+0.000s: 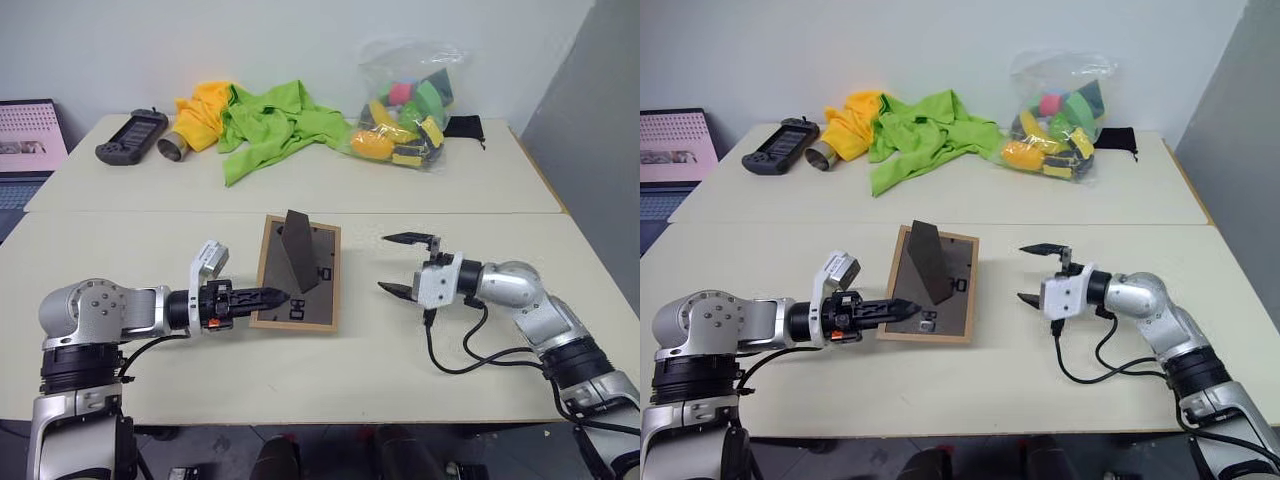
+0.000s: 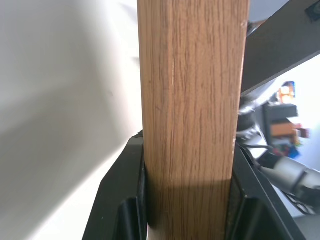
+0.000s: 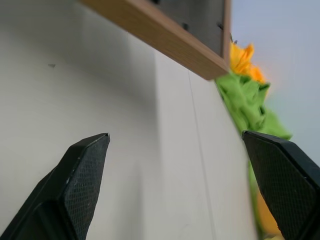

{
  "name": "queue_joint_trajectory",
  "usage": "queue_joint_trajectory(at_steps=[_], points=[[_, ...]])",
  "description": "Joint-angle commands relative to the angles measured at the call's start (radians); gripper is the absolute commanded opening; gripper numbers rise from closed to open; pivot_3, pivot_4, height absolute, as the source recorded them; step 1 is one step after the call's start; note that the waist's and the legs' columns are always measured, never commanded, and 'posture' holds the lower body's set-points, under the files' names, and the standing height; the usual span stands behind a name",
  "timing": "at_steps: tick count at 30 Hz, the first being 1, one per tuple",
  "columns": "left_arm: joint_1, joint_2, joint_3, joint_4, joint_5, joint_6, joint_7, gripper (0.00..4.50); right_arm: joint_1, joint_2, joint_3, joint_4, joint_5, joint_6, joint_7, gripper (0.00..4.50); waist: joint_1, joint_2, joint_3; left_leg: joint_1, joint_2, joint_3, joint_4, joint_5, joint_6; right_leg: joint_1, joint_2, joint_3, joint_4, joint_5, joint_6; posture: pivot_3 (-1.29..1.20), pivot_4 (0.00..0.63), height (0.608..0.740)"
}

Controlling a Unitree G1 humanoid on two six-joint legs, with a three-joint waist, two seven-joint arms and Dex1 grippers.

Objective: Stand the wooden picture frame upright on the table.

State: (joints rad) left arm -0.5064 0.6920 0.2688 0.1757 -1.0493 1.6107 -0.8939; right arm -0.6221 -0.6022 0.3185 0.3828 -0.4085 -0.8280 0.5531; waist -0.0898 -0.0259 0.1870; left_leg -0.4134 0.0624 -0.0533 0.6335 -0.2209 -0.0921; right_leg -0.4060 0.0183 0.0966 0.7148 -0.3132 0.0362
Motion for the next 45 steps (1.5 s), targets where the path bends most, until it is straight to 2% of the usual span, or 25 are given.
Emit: queue_joint_trajectory(at_steps=[1, 6, 10, 11, 13, 18, 22, 23, 25, 27, 28, 31, 34, 35, 37, 38, 42, 45], points=[[0.004, 0.015, -0.006, 0.015, -0.196, 0.004, 0.073, 1.29, -0.103, 0.076, 0.03, 0.062, -0.187, -0.175, -0.225, 4.49, 0.0, 0.0, 0.0, 0.001, 0.0, 0.0, 0.0, 0.0, 0.0, 0.0, 0.0, 0.0, 0.001, 0.0, 0.0, 0.0, 0.15, 0.74], [0.02, 0.024, -0.016, 0.01, -0.359, 0.004, 0.196, 1.29, -0.186, 0.164, 0.071, 0.13, -0.305, -0.213, -0.379, 4.49, 0.007, 0.0, 0.0, 0.0, -0.001, -0.001, 0.0, 0.0, -0.001, 0.001, -0.002, -0.001, 0.001, 0.0, 0.0, 0.0, 0.15, 0.74], [0.037, 0.024, -0.002, 0.006, -0.433, 0.004, 0.281, 1.29, -0.215, 0.189, 0.079, 0.149, -0.295, -0.252, -0.42, 4.49, 0.009, 0.0, 0.0, 0.0, -0.001, -0.001, 0.001, 0.0, -0.001, 0.001, -0.002, -0.001, 0.001, 0.0, 0.0, 0.0, 0.15, 0.74], [0.041, 0.026, 0.001, 0.006, -0.447, 0.004, 0.296, 1.29, -0.217, 0.187, 0.083, 0.155, -0.288, -0.262, -0.42, 4.13, 0.01, 0.0, 0.0, 0.0, -0.001, -0.001, 0.001, 0.001, -0.001, 0.001, -0.002, -0.001, 0.001, 0.0, 0.0, 0.0, 0.15, 0.74], [0.048, 0.027, 0.008, 0.006, -0.477, 0.004, 0.33, 1.29, -0.218, 0.179, 0.087, 0.16, -0.293, -0.272, -0.431, 3.87, 0.01, 0.0, 0.0, 0.0, -0.002, -0.001, 0.001, 0.0, -0.001, 0.002, -0.003, -0.001, 0.0, 0.0, 0.0, 0.0, 0.15, 0.74], [0.061, 0.032, 0.013, 0.001, -0.523, 0.003, 0.386, 1.29, -0.212, 0.157, 0.081, 0.183, -0.294, -0.288, -0.446, 2.7, 0.008, 0.0, 0.0, 0.0, -0.002, -0.002, 0.001, 0.0, -0.001, 0.002, -0.002, -0.001, 0.001, 0.0, 0.0, 0.0, 0.15, 0.74], [0.066, 0.037, 0.011, 0.001, -0.555, -0.007, 0.415, 1.29, -0.21, 0.147, 0.078, 0.191, -0.282, -0.297, -0.449, 1.95, 0.008, 0.0, 0.0, 0.0, -0.002, -0.002, 0.001, 0.0, -0.001, 0.002, -0.002, -0.001, 0.001, 0.0, 0.0, 0.0, 0.15, 0.74], [0.068, 0.038, 0.01, -0.002, -0.56, -0.011, 0.421, 1.29, -0.21, 0.146, 0.077, 0.193, -0.281, -0.299, -0.45, 1.91, 0.008, 0.0, 0.0, 0.0, -0.002, -0.002, 0.001, 0.0, 0.0, 0.002, -0.002, -0.001, 0.001, 0.0, 0.0, 0.0, 0.15, 0.74], [0.072, 0.037, 0.016, -0.015, -0.565, -0.029, 0.431, 1.99, -0.211, 0.145, 0.075, 0.198, -0.273, -0.3, -0.445, 1.87, 0.008, 0.0, 0.0, 0.0, -0.002, -0.002, 0.001, 0.0, 0.0, 0.002, -0.002, -0.001, 0.001, 0.0, 0.0, 0.0, 0.15, 0.74], [0.078, 0.043, 0.028, -0.026, -0.558, -0.046, 0.429, 2.15, -0.211, 0.144, 0.071, 0.202, -0.249, -0.3, -0.434, 1.81, 0.008, 0.0, 0.0, 0.0, -0.002, -0.002, 0.001, 0.0, -0.001, 0.002, -0.002, -0.001, 0.001, 0.0, 0.0, 0.0, 0.15, 0.74], [0.079, 0.049, 0.032, -0.026, -0.553, -0.053, 0.429, 2.51, -0.211, 0.143, 0.07, 0.206, -0.237, -0.299, -0.428, 1.5, 0.008, 0.0, 0.0, 0.0, -0.002, -0.002, 0.001, 0.0, -0.001, 0.002, -0.002, -0.001, 0.001, 0.0, 0.0, 0.0, 0.15, 0.74], [0.061, 0.078, 0.064, 0.006, -0.535, -0.087, 0.428, 3.08, -0.204, 0.133, 0.068, 0.21, -0.195, -0.306, -0.401, 1.34, 0.008, 0.0, 0.0, 0.0, -0.002, -0.002, 0.001, 0.0, -0.001, 0.002, -0.002, -0.001, 0.001, 0.0, 0.0, 0.0, 0.15, 0.74], [0.034, 0.149, 0.141, 0.036, -0.484, -0.162, 0.413, 3.78, -0.178, 0.121, 0.081, 0.229, -0.019, -0.28, -0.285, 1.34, 0.007, -0.001, 0.0, 0.0, -0.002, -0.002, 0.001, 0.0, 0.0, 0.002, -0.002, -0.001, 0.001, 0.0, 0.0, 0.0, 0.15, 0.74], [0.031, 0.164, 0.161, 0.039, -0.469, -0.184, 0.412, 4.08, -0.166, 0.124, 0.086, 0.228, 0.067, -0.239, -0.216, 1.34, 0.006, -0.001, 0.0, 0.0, -0.001, -0.002, 0.001, 0.0, 0.0, 0.002, -0.002, -0.001, 0.001, 0.0, 0.0, 0.0, 0.15, 0.74], [0.073, 0.204, 0.193, -0.044, -0.362, -0.282, 0.415, 4.45, -0.137, 0.168, 0.062, 0.192, 0.315, 0.009, -0.001, 1.34, 0.006, -0.001, 0.0, 0.0, -0.001, -0.001, 0.001, 0.0, 0.0, 0.002, -0.002, -0.001, 0.001, 0.0, 0.0, 0.0, 0.15, 0.74], [0.093, 0.215, 0.196, -0.085, -0.313, -0.322, 0.417, 4.5, -0.126, 0.185, 0.049, 0.172, 0.409, 0.114, 0.078, 1.34, 0.005, -0.001, 0.0, 0.0, -0.001, -0.002, 0.001, 0.0, 0.0, 0.002, -0.002, -0.001, 0.0, 0.0, 0.0, 0.0, 0.15, 0.74], [0.198, 0.171, 0.193, -0.346, -0.146, -0.492, 0.49, 4.5, -0.191, 0.294, -0.069, 0.162, 0.664, 0.618, 0.201, 1.33, 0.008, 0.0, 0.0, 0.001, 0.0, -0.001, 0.001, 0.0, -0.001, 0.003, -0.003, -0.001, 0.0, 0.0, -0.001, 0.0, 0.15, 0.74], [0.263, 0.142, 0.138, -0.502, -0.012, -0.609, 0.499, 4.5, -0.251, 0.359, -0.135, 0.219, 0.734, 0.806, 0.221, 1.33, 0.013, 0.0, 0.001, 0.0, 0.0, -0.001, 0.001, 0.0, -0.001, 0.002, -0.003, -0.001, 0.0, 0.0, 0.0, 0.0, 0.15, 0.74]])
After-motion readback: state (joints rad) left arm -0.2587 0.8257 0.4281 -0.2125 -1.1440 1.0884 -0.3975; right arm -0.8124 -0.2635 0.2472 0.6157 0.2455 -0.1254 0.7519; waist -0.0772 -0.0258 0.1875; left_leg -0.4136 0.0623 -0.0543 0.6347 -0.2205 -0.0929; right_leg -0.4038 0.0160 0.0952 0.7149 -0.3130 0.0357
